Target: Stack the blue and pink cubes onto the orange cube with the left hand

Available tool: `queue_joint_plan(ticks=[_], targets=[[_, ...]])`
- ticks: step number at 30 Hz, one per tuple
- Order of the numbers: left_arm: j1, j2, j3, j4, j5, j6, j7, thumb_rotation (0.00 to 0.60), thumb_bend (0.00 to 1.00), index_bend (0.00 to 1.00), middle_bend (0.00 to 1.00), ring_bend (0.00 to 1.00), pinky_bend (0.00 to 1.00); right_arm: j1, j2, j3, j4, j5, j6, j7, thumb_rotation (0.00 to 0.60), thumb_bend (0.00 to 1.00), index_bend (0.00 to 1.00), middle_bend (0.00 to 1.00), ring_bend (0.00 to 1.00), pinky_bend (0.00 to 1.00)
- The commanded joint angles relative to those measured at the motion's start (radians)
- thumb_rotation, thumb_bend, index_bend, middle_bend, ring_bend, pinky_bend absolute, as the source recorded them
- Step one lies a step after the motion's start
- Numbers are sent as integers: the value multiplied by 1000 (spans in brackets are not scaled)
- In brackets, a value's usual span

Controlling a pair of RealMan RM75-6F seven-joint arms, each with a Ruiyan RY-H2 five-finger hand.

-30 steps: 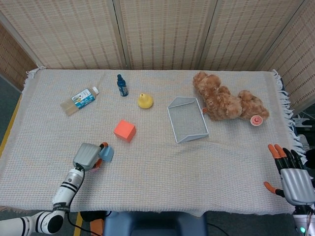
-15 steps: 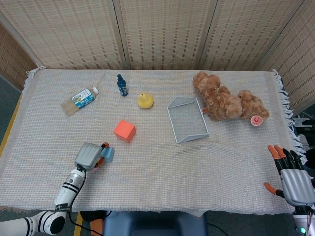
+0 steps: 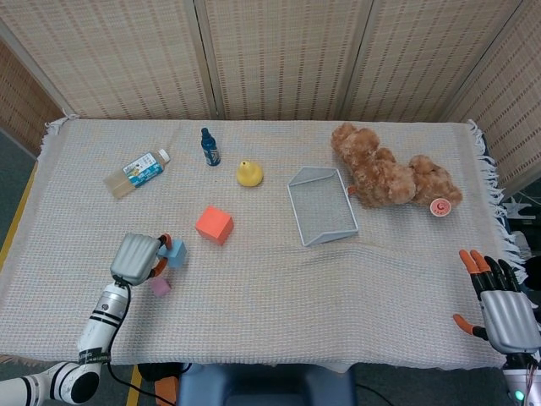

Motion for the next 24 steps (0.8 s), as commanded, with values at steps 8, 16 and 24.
queue_joint_plan(ticks=[8, 16, 24], targets=[[8, -3, -37, 10, 38, 76, -11, 600, 348, 570, 1000, 1000, 1000, 0, 0, 2, 0, 4, -1, 1, 600, 59, 0, 0, 0, 0], [-37, -101, -91, 122, 82, 97, -91, 600, 349, 569, 1000, 1000, 1000, -3, 2, 3, -3, 5, 3, 2, 600, 57, 0, 0, 0, 0], [-91, -229, -124, 291, 126, 116, -151, 600, 347, 576, 1000, 1000, 1000, -6, 8, 11, 0, 18, 8, 9, 600, 58, 0, 0, 0, 0]])
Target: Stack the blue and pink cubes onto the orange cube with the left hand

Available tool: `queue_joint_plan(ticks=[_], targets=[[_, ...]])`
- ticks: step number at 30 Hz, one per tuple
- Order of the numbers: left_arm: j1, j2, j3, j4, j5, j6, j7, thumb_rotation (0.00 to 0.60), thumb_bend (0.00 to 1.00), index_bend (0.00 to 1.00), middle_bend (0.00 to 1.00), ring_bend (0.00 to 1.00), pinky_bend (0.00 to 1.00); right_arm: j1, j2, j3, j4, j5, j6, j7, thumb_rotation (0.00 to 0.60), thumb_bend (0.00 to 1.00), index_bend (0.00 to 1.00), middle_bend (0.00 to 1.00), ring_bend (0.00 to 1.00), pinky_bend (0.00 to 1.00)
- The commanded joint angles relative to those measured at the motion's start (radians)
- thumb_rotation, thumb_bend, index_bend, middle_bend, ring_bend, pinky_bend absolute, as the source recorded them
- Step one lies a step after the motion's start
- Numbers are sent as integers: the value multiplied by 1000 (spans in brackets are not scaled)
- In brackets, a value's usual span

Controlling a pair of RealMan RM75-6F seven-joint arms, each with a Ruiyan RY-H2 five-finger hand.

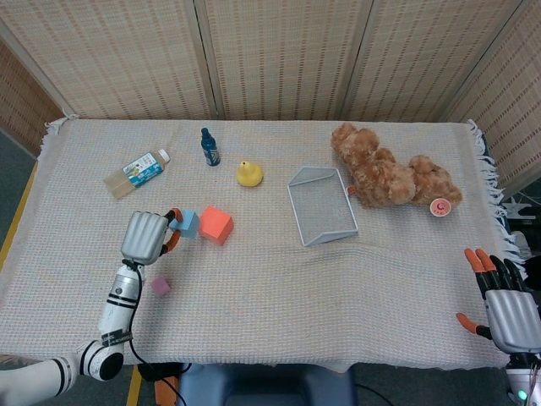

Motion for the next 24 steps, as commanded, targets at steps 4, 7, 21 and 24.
queue_joint_plan(ticks=[4, 7, 21, 24], targets=[[-45, -76, -26, 93, 30, 12, -25, 600, 347, 576, 1000, 1000, 1000, -2, 5, 3, -1, 5, 1, 6, 600, 57, 0, 0, 0, 0], [-61, -106, -30, 130, 38, 9, -40, 600, 348, 578, 1000, 1000, 1000, -4, 7, 4, -2, 3, 6, 10, 600, 58, 0, 0, 0, 0], [-133, -255, -2, 412, 138, 41, -98, 600, 349, 577, 1000, 1000, 1000, -12, 21, -3, -10, -10, 15, 23, 600, 57, 0, 0, 0, 0], [-144, -280, 2, 472, 145, 38, -119, 600, 350, 577, 1000, 1000, 1000, -16, 23, -3, -10, -16, 24, 29, 600, 57, 0, 0, 0, 0]])
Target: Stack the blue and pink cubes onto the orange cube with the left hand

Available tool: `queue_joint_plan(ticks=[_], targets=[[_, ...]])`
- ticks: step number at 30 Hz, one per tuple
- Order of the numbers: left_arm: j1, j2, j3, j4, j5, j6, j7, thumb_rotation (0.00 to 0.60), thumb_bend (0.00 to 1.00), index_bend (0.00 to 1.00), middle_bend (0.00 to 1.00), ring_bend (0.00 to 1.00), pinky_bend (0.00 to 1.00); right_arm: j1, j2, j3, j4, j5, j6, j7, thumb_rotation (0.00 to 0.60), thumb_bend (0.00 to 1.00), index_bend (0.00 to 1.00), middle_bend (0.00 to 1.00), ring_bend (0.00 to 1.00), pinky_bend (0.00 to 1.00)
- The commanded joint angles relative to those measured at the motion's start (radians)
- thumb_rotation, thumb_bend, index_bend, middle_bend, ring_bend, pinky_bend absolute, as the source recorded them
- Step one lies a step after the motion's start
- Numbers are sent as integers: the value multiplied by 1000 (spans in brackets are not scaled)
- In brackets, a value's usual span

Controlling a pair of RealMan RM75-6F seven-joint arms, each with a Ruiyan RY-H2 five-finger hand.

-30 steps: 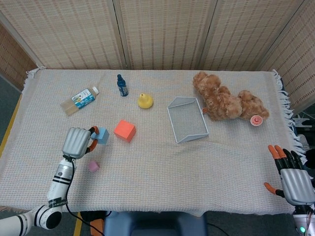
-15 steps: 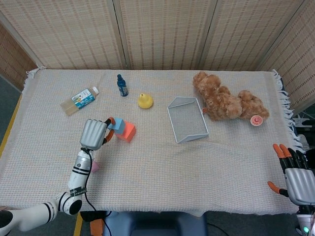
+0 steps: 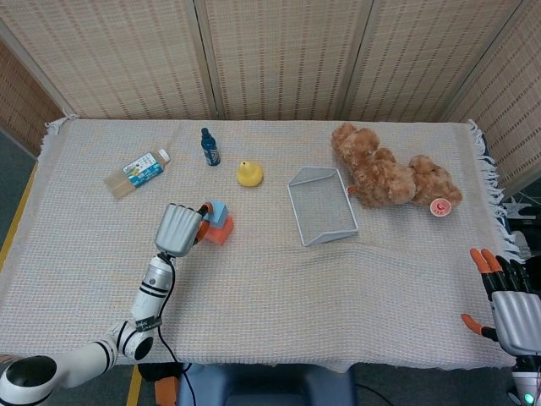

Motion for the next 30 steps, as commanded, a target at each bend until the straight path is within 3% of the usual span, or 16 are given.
queue_joint_plan(ticks=[1, 17, 30], targets=[[-20, -40, 8, 75, 17, 0, -31, 600, 350, 577, 1000, 1000, 1000, -3, 2, 0, 0, -4, 6, 7, 600, 58, 0, 0, 0, 0], [-21, -48, 27, 153, 24, -11, -72, 600, 349, 576, 1000, 1000, 1000, -5, 9, -4, -4, -4, -3, 7, 600, 58, 0, 0, 0, 0], [-4, -26, 46, 139, 29, -16, -92, 600, 350, 578, 1000, 1000, 1000, -1, 0, 0, -7, 7, -12, -13, 600, 57, 0, 0, 0, 0]])
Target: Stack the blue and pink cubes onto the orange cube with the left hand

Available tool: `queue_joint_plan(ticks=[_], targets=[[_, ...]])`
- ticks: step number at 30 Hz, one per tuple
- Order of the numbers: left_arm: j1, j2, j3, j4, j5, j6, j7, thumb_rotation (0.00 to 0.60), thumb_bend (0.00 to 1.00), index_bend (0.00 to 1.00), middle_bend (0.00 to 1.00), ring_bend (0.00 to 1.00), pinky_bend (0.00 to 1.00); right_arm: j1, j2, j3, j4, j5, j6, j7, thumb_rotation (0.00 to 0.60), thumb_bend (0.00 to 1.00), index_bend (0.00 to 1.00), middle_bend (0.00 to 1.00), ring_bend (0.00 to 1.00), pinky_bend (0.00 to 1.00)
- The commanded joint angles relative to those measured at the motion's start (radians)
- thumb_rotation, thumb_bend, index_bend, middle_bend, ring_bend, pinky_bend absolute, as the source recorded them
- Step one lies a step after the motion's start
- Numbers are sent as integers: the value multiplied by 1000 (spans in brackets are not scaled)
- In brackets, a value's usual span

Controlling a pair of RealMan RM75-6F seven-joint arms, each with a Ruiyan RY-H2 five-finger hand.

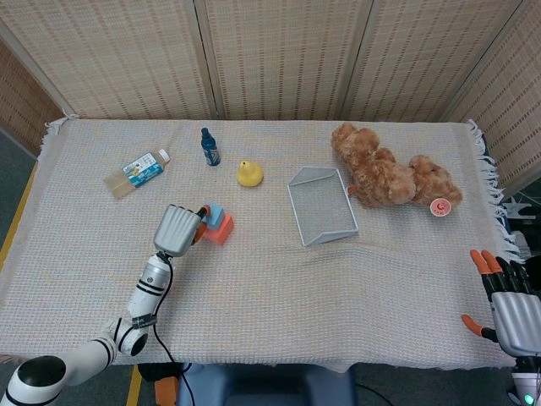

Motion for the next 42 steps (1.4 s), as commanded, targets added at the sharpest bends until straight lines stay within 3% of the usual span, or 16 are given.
queue_joint_plan(ticks=[1, 7, 17, 29, 37, 42], targets=[[2, 3, 1, -5, -2, -5, -1, 600, 350, 577, 1000, 1000, 1000, 1, -2, 0, -1, 2, -4, -4, 600, 57, 0, 0, 0, 0], [6, 10, 3, -15, -9, -17, 9, 600, 350, 543, 1000, 1000, 1000, 1, -6, 1, -1, 1, -1, -8, 600, 57, 0, 0, 0, 0], [9, 20, 5, -39, -11, -25, 25, 600, 348, 329, 1000, 1000, 1000, 5, -2, 2, -8, 21, -17, -27, 600, 64, 0, 0, 0, 0], [24, 42, 14, -75, -2, -10, 26, 600, 344, 316, 1000, 1000, 1000, 7, -7, 4, -9, 28, -20, -44, 600, 67, 0, 0, 0, 0], [83, 125, 33, -227, -8, 12, 13, 600, 345, 311, 1000, 1000, 1000, 5, -8, 6, -7, 27, -13, -37, 600, 68, 0, 0, 0, 0], [163, 230, 84, -394, -8, 27, -61, 600, 329, 311, 1000, 1000, 1000, 6, -8, 5, -7, 23, -12, -35, 600, 68, 0, 0, 0, 0]])
